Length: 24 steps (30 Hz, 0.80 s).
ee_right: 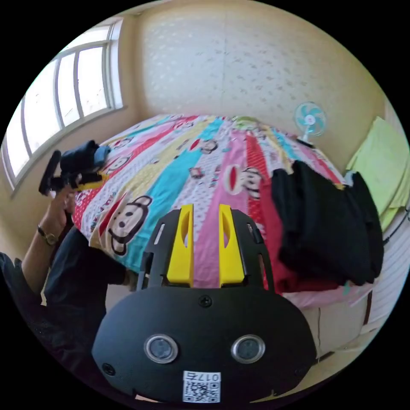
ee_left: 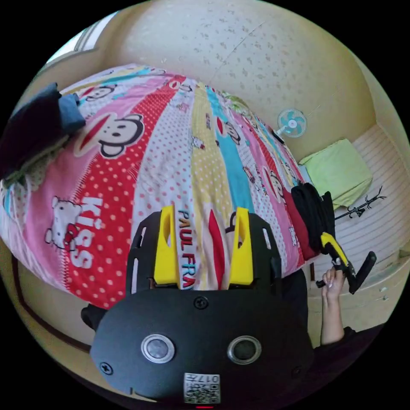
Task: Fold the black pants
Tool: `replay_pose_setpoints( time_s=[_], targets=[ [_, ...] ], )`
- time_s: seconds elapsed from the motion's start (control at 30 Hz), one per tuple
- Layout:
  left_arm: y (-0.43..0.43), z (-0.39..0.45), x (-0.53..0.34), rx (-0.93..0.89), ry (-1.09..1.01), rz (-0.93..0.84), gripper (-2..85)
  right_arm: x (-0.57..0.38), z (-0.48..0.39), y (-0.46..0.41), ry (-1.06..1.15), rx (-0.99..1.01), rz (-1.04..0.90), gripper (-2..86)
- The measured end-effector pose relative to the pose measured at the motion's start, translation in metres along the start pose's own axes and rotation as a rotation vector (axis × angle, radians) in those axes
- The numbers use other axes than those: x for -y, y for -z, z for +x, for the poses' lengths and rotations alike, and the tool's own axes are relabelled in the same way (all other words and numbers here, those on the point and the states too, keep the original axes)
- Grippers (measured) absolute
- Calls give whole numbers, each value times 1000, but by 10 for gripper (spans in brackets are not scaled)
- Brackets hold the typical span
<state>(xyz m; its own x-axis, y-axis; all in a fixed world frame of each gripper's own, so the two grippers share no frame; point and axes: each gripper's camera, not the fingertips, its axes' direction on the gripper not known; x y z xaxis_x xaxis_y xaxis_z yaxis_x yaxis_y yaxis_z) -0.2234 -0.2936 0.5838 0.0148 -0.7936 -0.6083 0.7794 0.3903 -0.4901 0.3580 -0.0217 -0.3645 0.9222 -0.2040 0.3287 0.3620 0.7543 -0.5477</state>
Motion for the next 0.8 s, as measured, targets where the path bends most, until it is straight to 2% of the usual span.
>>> replay_pose_setpoints(
  time_s=[0.07,0.13,0.23,0.27,0.33,0.37,0.4,0.47,0.57,0.63,0.73,0.8],
  targets=[
    [-50,-1,-23,33,20,-51,130,7,30,37,-41,-90,38,118],
    [-50,3,-46,167,-4,77,109,15,55,63,-24,-191,61,126],
    [-52,-9,-57,149,29,124,101,17,99,77,-24,-400,133,132],
    [-52,-16,-54,134,44,101,100,15,121,71,-67,-433,119,139],
    [-52,-25,-52,116,58,79,95,11,154,39,-130,-446,-64,152],
    [-52,-32,-54,110,60,85,88,2,179,10,-247,-359,-216,158],
    [-52,-35,-57,107,61,93,85,-15,193,18,-382,-278,-85,152],
    [-53,-47,-65,89,68,120,80,-25,197,30,-441,-275,-17,129],
    [-54,-56,-66,87,59,106,79,-9,179,52,-464,-232,-32,50],
    [-54,-61,-66,85,48,91,79,4,157,66,-410,-219,6,40],
    [-54,-71,-69,65,40,75,81,31,121,94,-341,-63,147,32],
    [-54,-76,-69,47,41,64,84,54,90,102,-292,121,240,30]
  ],
)
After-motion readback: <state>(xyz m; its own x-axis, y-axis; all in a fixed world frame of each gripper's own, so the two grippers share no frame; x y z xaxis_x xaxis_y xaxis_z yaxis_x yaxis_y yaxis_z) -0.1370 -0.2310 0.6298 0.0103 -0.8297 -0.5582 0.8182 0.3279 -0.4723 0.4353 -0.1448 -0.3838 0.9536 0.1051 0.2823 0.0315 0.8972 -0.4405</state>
